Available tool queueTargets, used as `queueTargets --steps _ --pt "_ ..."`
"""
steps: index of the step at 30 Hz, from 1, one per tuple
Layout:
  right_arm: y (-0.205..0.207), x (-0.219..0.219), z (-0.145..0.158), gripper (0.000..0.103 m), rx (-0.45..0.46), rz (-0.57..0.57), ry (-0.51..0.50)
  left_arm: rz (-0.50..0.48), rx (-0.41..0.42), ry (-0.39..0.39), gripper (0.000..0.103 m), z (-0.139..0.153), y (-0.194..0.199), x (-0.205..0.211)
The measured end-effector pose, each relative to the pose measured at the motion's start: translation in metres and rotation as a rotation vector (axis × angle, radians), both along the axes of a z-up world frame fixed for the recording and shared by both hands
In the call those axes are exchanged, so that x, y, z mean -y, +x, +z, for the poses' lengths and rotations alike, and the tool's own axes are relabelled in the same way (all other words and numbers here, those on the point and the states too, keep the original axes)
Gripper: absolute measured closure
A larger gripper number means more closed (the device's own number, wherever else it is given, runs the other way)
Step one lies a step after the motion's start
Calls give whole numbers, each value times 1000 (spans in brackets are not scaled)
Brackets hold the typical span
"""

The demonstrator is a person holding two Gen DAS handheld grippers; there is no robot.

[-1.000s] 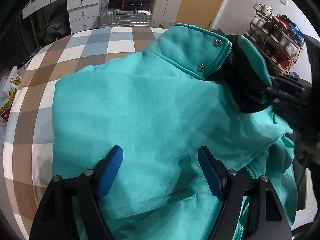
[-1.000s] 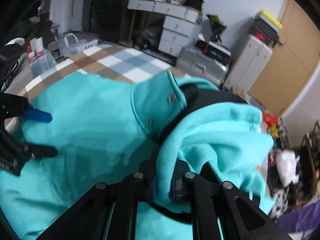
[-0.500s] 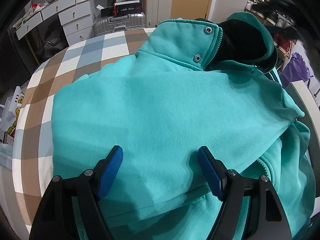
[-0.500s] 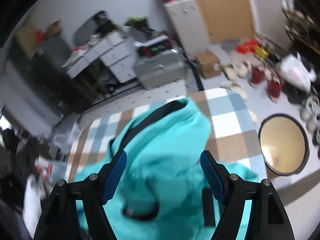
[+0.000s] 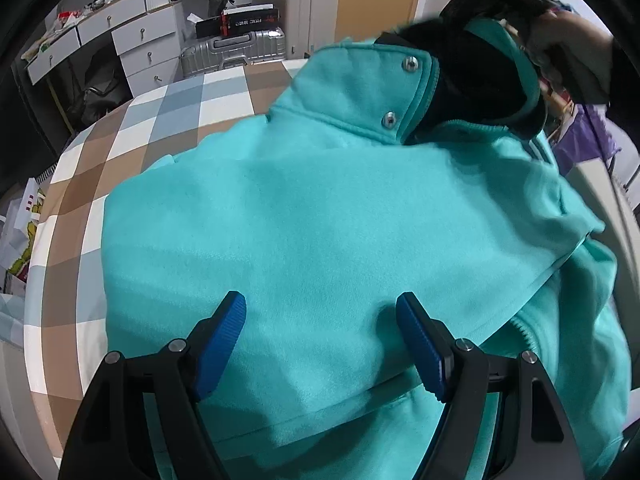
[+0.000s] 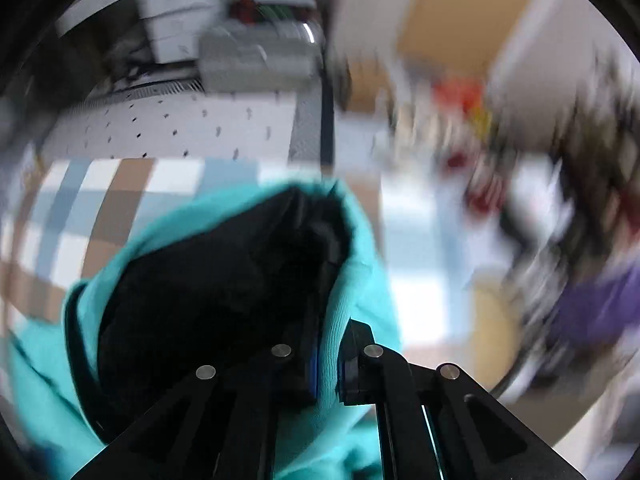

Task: Fold large clothes
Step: 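Grasp the black-lined hood with the right gripper and lift it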

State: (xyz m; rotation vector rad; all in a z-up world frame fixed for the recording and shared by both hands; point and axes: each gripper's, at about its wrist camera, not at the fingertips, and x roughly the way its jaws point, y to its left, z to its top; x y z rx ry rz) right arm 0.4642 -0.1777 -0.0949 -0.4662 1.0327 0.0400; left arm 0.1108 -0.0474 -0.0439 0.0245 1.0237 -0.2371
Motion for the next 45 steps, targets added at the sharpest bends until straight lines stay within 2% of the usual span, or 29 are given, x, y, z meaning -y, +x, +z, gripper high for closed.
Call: queueTargets --steps 1,2,4,5,8,11,13,14,15,17,19,21,24,27,29,30,31,33,35,37,41,43,45 --pt "-8 -10 7 98 61 52 -50 3 15 -25 29 6 -1 -2" --pt "-32 -25 24 98 191 152 -129 4 32 -43 29 11 -2 -4" --pt "-63 -42 42 98 337 256 -197 8 88 -70 29 28 -7 -7" --pt "-93 -51 58 98 453 340 -210 15 116 -69 29 35 -8 -10" --pt "-162 -59 84 98 655 461 -188 57 211 -105 29 64 -8 -25" --pt "-217 -49 95 98 742 518 -77 152 299 -228 29 97 -2 -53" --pt "-246 -40 94 98 762 540 0 173 327 -310 29 115 5 -61" --pt "-262 -33 90 98 762 547 39 162 336 -304 29 122 8 -59" --pt "-277 -28 84 98 754 554 63 148 358 -280 29 130 12 -53" --pt "-291 -23 75 98 739 556 109 115 411 -220 21 141 20 -40" --pt "-300 -19 68 98 729 562 127 62 414 -140 19 147 32 -23" --pt "-307 -12 63 98 705 565 169 -2 382 -110 19 145 51 -9" --pt "-318 -1 69 98 673 560 238 -31 367 -84 19 139 72 -5" --pt "-322 9 70 98 632 555 286 -119 347 -76 20 134 75 7" --pt "-324 14 68 98 614 549 291 -167 335 -63 46 134 70 13" --pt "-325 17 67 98 603 549 300 -198 299 -53 84 130 71 20" --pt "-328 17 66 98 598 548 303 -220 267 -49 100 128 70 23" --pt "-328 22 65 98 576 545 313 -247 267 -27 100 128 64 32" --pt "-326 27 63 98 562 529 310 -198 292 33 100 134 61 34" --pt "-316 30 60 98 536 490 298 -103 304 34 101 146 62 27" --pt "-285 29 60 98 507 384 248 41 389 -3 102 182 51 9" --pt "-268 28 77 98 532 336 243 95 444 -22 102 196 37 2" --pt "-260 25 102 98 615 296 223 134 494 -69 102 201 18 -9"
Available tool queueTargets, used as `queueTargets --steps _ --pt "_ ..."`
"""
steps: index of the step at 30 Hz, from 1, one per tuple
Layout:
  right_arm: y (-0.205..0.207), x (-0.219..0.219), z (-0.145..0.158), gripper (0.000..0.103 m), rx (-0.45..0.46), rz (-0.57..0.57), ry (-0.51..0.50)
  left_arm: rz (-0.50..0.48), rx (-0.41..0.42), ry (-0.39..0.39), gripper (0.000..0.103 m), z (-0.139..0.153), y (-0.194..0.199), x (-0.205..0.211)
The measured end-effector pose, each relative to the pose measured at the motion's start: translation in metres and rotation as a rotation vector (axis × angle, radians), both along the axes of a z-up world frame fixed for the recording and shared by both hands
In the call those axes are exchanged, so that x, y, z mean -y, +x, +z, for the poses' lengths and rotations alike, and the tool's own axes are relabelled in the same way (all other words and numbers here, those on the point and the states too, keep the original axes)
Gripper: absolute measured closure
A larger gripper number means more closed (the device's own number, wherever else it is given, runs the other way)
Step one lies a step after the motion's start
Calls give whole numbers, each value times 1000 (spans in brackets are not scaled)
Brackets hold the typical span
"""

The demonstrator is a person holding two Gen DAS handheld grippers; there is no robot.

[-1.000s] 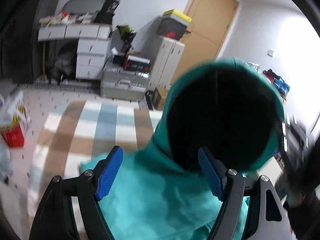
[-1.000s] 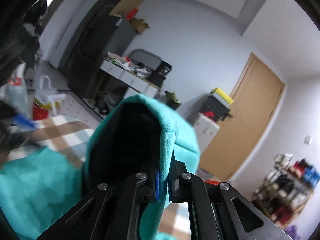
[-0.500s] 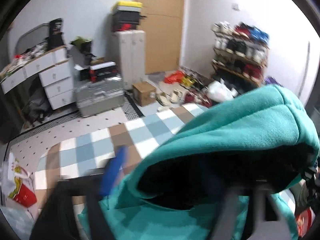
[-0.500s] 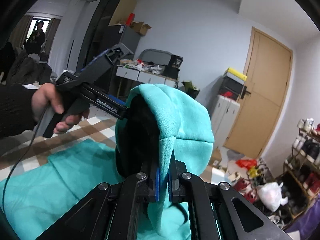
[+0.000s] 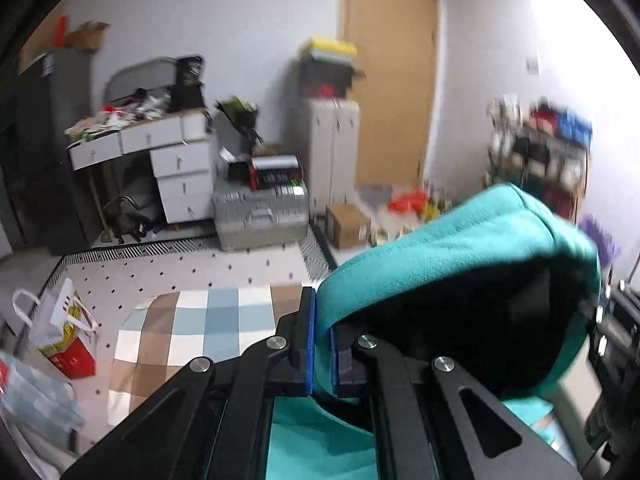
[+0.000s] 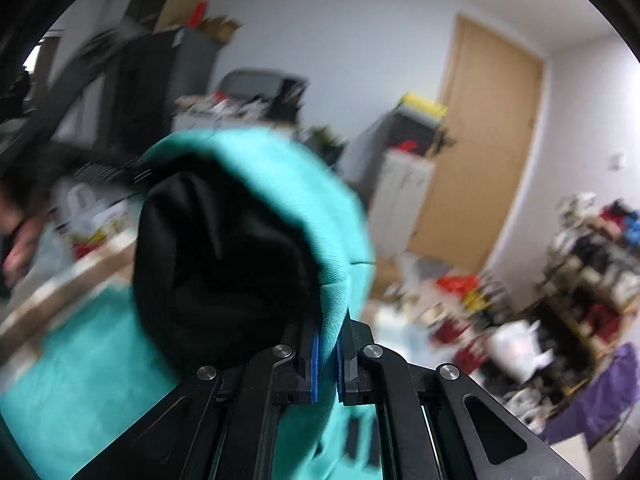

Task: Fold large clothes

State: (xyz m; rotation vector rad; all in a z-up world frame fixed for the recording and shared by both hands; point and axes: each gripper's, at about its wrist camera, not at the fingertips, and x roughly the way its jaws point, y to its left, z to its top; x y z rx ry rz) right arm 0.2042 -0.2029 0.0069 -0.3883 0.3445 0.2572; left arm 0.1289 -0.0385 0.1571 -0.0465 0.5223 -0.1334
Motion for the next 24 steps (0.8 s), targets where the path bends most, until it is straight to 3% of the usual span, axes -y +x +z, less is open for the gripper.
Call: queueTargets --steps 2,4,7,10,12,14,17,18,20,22,24 --pt "-6 -3 32 98 109 23 64 31 50 -47 102 -4 -25 -11" --pt "-24 -6 42 98 187 75 86 22 60 -100 102 -21 -55 -20" --pt "-57 -13 28 97 174 191 83 -55 -12 -165 102 -61 -87 -25" --pt "-87 -14 -18 97 46 209 22 -136 -165 -230 102 -102 -105 -26" --pt "-101 -8 -61 97 -129 216 2 -167 -274 -254 102 -126 -113 -26" --pt "-110 -7 -89 96 -244 223 -30 -201 -336 -264 97 -135 -117 -27" --pt "-125 -11 -126 91 -411 221 -102 -264 -477 -282 58 -144 -126 -23" --pt "-127 -11 -131 88 -435 219 -112 -276 -521 -298 40 -145 -130 -22" --pt "-135 -13 -142 59 -492 212 -151 -275 -553 -306 38 -140 -140 -23" --pt "-143 -10 -145 47 -499 185 -173 -297 -585 -310 37 -135 -151 -26" --pt "-151 -8 -143 44 -549 181 -158 -311 -574 -295 37 -121 -163 -30"
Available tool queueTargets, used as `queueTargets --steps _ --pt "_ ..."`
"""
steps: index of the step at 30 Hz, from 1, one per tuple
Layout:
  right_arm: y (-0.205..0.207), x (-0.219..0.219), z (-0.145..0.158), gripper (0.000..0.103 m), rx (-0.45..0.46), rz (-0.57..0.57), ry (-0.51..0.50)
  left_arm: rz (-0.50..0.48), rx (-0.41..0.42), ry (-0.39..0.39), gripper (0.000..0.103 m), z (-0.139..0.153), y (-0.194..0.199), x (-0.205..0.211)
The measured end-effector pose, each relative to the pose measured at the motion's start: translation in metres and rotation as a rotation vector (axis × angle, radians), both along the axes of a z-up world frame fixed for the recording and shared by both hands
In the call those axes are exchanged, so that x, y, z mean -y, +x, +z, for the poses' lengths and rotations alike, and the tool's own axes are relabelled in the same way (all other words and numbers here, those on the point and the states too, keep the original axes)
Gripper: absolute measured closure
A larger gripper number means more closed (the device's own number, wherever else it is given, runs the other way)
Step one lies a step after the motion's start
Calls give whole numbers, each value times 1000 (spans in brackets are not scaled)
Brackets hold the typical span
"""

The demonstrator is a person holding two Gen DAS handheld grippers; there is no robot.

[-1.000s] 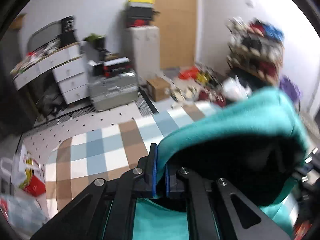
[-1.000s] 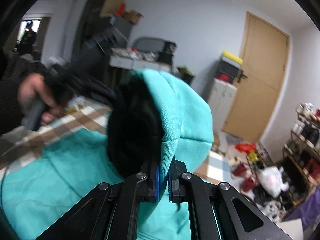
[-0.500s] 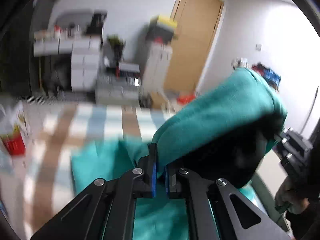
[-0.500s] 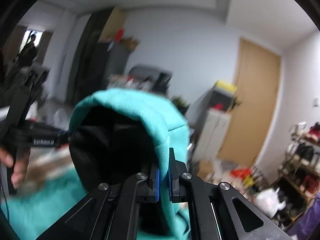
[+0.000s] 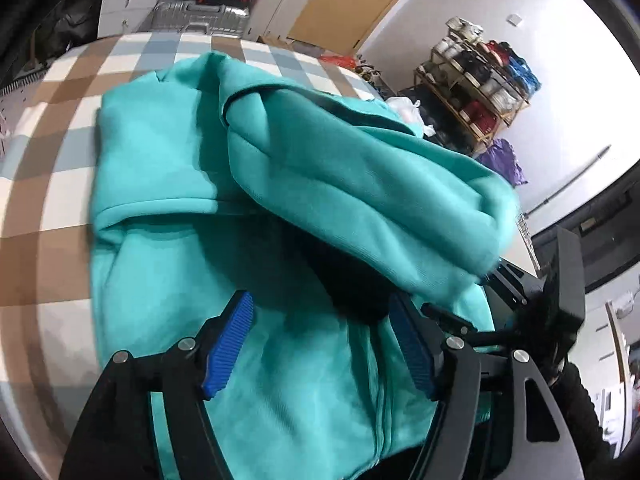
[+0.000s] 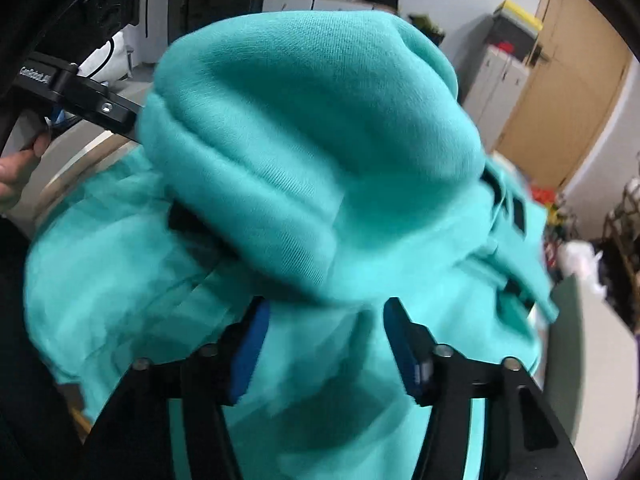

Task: Fold large clothes

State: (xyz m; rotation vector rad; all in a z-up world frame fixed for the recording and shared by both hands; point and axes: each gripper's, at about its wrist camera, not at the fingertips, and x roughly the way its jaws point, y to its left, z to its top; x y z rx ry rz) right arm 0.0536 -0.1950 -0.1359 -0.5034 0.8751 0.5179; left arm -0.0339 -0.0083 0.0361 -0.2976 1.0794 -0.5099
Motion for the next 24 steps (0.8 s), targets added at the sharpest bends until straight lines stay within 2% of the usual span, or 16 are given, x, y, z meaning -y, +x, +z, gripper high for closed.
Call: queueTargets --steps 2,5,7,9,10,11,12,13,15,16,18,20,21,22,23,24 --pt "-6 7 6 40 -35 -28 44 -22 40 5 37 13 -9 3" --pt "-9 22 20 34 -87 -113 164 -96 140 21 32 58 -5 28" --pt "-6 33 31 34 -129 -149 284 -131 227 67 17 86 5 59" --pt "-5 53 40 33 -150 -232 455 -194 266 114 17 100 25 93" --pt "-4 59 44 33 -163 -258 518 -221 262 172 17 100 41 113" --pt "0 71 49 32 -186 -292 626 -236 243 270 17 93 60 130" --pt "4 79 51 31 -205 -310 694 -234 217 328 17 84 77 139" --pt "5 88 51 30 -228 -339 769 -221 152 361 17 69 93 146" --pt "6 101 46 28 -269 -418 905 -224 -35 354 17 32 113 146" --pt "4 106 44 28 -281 -438 945 -221 -95 352 17 15 114 142" --pt "7 115 35 28 -303 -490 1026 -217 -164 392 19 -15 118 140" --pt "6 118 21 28 -313 -522 1086 -228 -188 410 26 -36 113 138" --pt "6 116 16 28 -323 -520 1102 -227 -177 423 36 -38 107 139" --pt "11 110 10 28 -372 -520 1099 -230 -159 438 44 -43 104 137" --pt "13 108 9 28 -394 -509 1105 -237 -146 451 49 -48 101 138" --pt "14 104 10 28 -388 -487 1110 -239 -134 454 62 -50 99 137"
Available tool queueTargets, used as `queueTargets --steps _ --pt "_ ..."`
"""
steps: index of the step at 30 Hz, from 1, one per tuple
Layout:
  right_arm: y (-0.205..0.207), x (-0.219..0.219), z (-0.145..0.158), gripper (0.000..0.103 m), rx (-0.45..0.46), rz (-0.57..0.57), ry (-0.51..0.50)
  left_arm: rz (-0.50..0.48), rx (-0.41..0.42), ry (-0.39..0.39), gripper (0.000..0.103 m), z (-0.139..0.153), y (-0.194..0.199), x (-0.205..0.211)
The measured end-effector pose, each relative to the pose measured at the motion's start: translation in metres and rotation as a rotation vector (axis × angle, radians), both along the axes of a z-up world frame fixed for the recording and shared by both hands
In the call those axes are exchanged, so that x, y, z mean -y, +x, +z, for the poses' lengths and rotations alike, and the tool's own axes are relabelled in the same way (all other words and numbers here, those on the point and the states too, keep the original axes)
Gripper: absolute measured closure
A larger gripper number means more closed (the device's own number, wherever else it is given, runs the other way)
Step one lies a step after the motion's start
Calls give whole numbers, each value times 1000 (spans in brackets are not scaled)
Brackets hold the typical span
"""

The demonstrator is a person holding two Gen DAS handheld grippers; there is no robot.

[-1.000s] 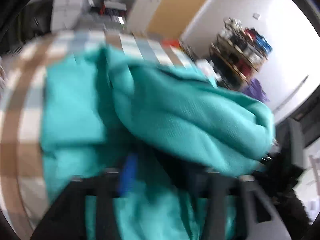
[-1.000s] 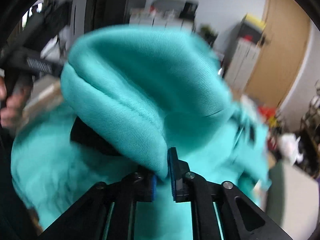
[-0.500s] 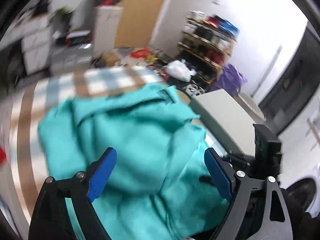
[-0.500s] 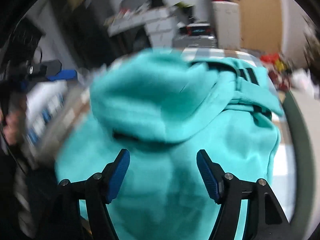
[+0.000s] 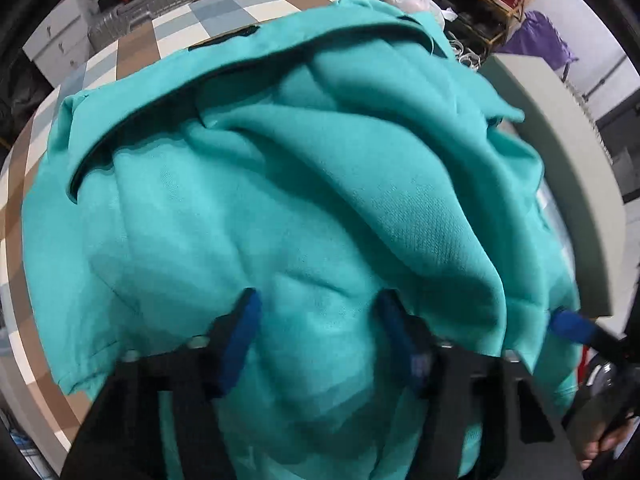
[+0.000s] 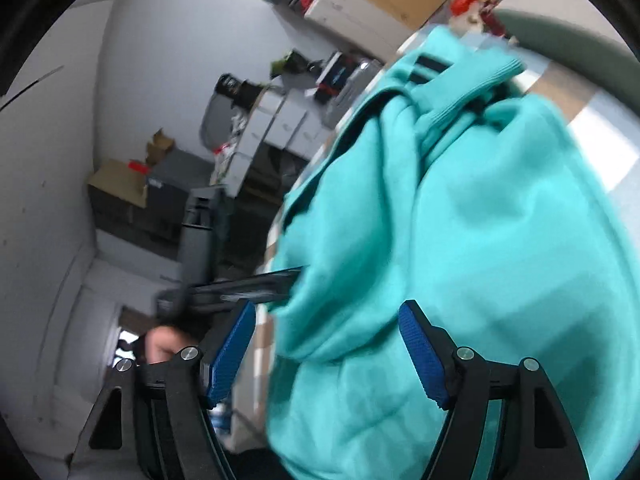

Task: Fold large clothes

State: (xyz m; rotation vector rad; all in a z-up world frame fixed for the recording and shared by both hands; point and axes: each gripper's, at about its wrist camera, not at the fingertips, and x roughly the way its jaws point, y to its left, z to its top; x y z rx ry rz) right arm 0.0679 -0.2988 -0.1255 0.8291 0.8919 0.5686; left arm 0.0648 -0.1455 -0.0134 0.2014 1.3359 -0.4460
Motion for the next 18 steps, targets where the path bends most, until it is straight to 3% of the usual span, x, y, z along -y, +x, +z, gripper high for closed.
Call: queueTargets --steps 5,9,10,13,15,18 --pt "6 -20 6 23 33 40 -79 40 47 -50 94 10 -6 -10" --pt "12 -19 -6 23 -11 34 -68 117 223 -55 99 45 -14 -27" --pt "13 -16 -8 23 -16 22 -60 145 269 -87 99 55 -15 -38" --pt "14 -10 -11 23 -24 0 -39 251 384 -278 99 89 -25 -77" --pt "15 -9 -12 23 -28 -12 -36 334 463 -455 102 103 -41 -107" --pt "16 -10 -12 23 -32 -11 -45 447 500 -646 102 83 -55 -131"
